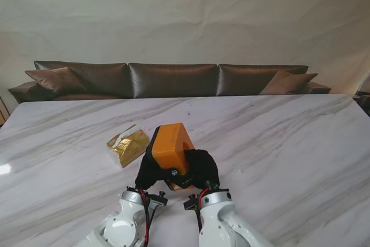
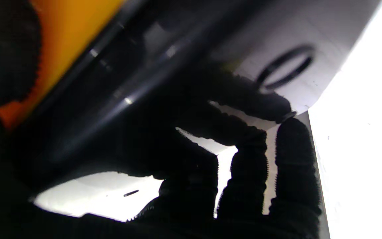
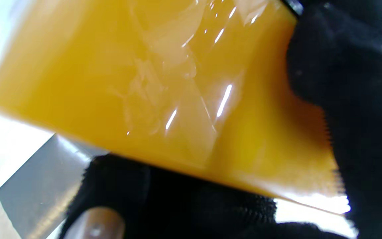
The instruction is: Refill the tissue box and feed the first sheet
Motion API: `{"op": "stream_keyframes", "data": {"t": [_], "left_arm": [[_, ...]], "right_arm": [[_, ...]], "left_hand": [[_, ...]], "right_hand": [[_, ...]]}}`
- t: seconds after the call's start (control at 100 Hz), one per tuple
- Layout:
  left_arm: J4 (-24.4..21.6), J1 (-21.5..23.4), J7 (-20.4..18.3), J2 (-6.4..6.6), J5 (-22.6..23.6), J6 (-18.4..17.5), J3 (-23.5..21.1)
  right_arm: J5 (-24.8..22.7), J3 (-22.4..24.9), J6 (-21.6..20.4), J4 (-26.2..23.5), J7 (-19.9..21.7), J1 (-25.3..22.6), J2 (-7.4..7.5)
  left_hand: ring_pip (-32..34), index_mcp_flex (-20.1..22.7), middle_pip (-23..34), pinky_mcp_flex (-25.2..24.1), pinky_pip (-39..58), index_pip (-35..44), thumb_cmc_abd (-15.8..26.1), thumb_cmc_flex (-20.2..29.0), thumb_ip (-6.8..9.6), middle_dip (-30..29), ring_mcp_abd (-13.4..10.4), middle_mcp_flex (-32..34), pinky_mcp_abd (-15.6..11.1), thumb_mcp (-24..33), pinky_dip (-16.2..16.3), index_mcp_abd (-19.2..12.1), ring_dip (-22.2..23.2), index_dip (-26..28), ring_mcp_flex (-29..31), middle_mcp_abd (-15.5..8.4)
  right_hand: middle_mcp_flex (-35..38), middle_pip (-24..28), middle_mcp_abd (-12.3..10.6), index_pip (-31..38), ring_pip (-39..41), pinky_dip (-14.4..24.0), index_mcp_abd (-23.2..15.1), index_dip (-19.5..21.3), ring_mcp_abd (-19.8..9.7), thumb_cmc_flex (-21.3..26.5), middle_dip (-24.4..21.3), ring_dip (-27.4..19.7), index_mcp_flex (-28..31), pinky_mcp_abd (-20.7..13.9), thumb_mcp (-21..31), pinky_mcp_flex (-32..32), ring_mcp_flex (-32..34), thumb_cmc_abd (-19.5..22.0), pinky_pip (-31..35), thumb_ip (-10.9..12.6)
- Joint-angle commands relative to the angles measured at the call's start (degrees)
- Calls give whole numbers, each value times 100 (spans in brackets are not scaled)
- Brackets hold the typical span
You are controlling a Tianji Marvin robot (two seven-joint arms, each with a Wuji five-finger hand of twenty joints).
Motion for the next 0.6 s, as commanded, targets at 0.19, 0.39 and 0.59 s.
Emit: {"op": "stream_keyframes", "data": {"t": [0.19, 0.39, 0.59], "left_arm": [[-449, 183, -14, -221, 168, -27, 125], [-659, 368, 201, -236, 309, 61, 65], [-875, 579, 347, -228, 408, 150, -18]], "right_arm": [[-80, -11, 274, 206, -55, 53, -122], [-132, -2, 455, 286, -171, 101, -158], [-93, 13, 634, 326, -277, 136, -213]], "left_hand": [[3983, 626, 2838, 1100, 3311, 2114, 717, 2948, -2, 1201, -698, 1602, -1694, 4975, -137, -1828, 1339, 925, 1287, -2138], [4061, 646, 2890, 1019, 3476, 2109, 700, 3089, -35, 1286, -568, 1630, -1702, 5089, -493, -1811, 1602, 1136, 1286, -2165], [4074, 687, 2930, 974, 3531, 2162, 699, 3183, -22, 1321, -487, 1667, -1723, 5129, -538, -1826, 1645, 1212, 1294, -2168]], "right_hand": [[635, 474, 334, 225, 2086, 203, 274, -185, 485, 596, -2, 224, 119, -940, 456, -60, 516, 594, 1347, 185], [636, 509, 368, 314, 2109, 230, 412, -252, 509, 679, -25, 242, 73, -897, 489, -62, 515, 617, 1347, 215], [635, 525, 379, 362, 2123, 244, 476, -270, 508, 704, -34, 252, 31, -881, 491, -61, 515, 658, 1347, 242]]}}
